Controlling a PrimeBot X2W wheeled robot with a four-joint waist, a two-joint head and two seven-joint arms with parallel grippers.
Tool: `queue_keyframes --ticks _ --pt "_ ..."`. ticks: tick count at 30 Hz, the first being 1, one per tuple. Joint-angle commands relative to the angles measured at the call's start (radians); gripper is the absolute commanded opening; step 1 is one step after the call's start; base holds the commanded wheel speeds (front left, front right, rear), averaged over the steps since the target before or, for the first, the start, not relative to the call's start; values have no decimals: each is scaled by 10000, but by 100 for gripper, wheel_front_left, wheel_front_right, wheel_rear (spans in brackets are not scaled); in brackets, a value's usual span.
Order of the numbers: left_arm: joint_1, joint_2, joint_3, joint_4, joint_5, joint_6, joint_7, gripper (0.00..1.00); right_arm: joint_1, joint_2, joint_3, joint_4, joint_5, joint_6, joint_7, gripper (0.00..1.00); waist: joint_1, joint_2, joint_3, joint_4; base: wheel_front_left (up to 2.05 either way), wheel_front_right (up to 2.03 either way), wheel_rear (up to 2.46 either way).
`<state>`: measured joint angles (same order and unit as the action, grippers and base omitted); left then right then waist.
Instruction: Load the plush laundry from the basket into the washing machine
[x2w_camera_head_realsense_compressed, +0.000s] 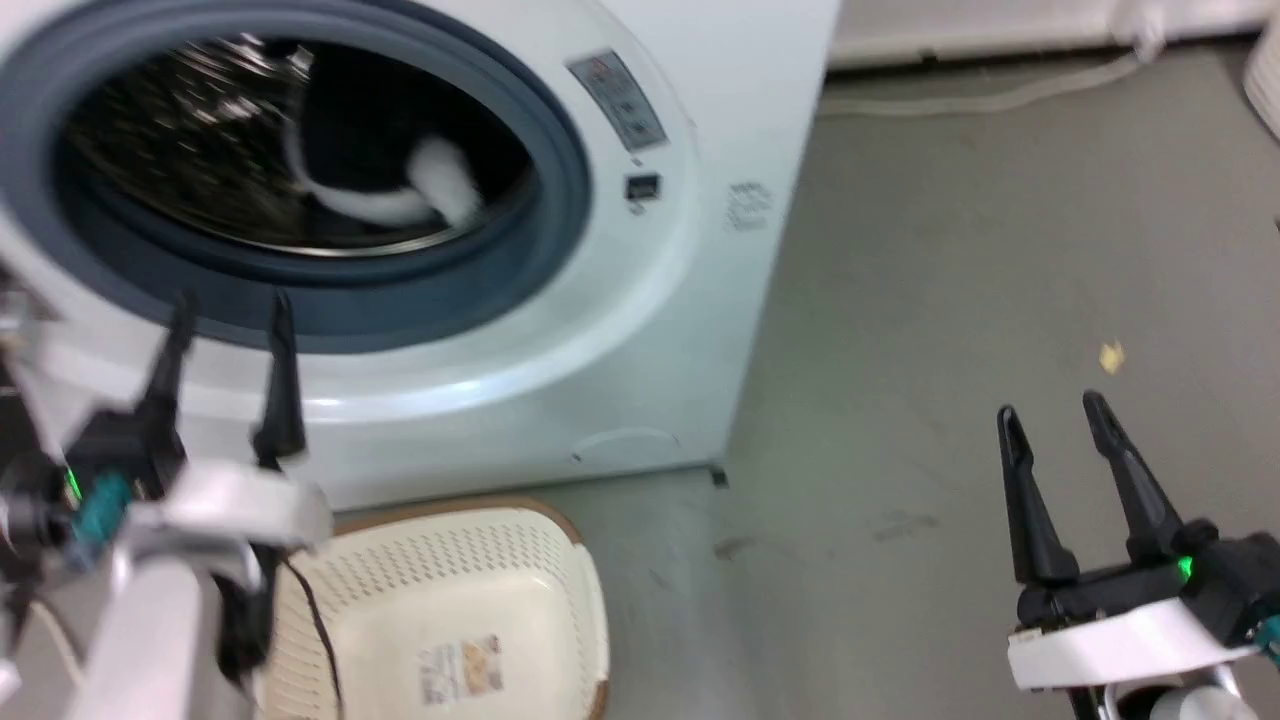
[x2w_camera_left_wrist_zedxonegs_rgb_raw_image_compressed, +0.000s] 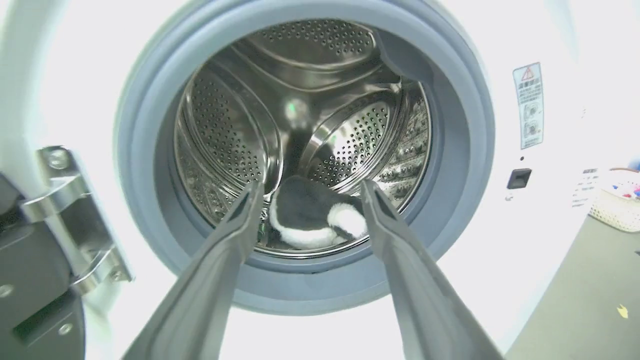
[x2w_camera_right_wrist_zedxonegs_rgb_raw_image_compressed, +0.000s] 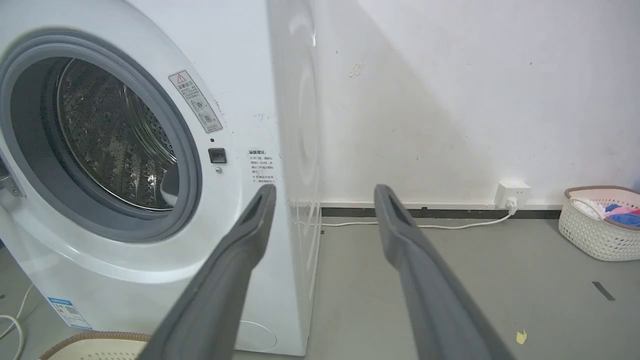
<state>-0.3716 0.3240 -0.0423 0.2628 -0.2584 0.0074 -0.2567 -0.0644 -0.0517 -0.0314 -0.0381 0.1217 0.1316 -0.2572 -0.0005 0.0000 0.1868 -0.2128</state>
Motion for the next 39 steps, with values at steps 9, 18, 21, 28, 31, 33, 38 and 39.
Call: queue_keyframes --ticks 9,18,21,28,31,33,38,39 --pt "3005 -1344 -122 -1362 206 188 -50 100 721 15 64 185 -269 -9 -46 100 5 0 -1457 1177 0 0 0" --pt "4097 -2052 -198 -1514 784 212 -50 100 1116 15 148 297 -234 -9 -46 100 5 0 -1746 1537 0 0 0" --pt "4229 -2188 -151 -1488 1083 119 -51 100 1199 15 263 418 -193 -9 -46 100 5 0 -1752 1648 0 0 0" --pt "4194 -2316 0 -1477 1277 62 -51 100 1229 15 312 504 -187 -9 -46 100 5 0 -1758 1717 0 0 0" --pt "4172 -2347 39 -1486 1372 -8 -51 100 1226 15 361 524 -169 -9 -46 100 5 0 -1758 1718 0 0 0" --pt "4138 -2345 6 -1464 1349 -12 8 0 1063 2 370 502 -237 0 4 0 5 0 -1758 1720 0 0 0" --pt "4132 -2357 -22 -1479 1367 -12 46 0 1054 0 362 499 -251 0 40 0 5 0 -1760 1726 0 0 0" --pt "4128 -2360 -18 -1488 1376 -13 67 0 1051 0 361 498 -258 0 61 0 5 0 -1761 1729 0 0 0"
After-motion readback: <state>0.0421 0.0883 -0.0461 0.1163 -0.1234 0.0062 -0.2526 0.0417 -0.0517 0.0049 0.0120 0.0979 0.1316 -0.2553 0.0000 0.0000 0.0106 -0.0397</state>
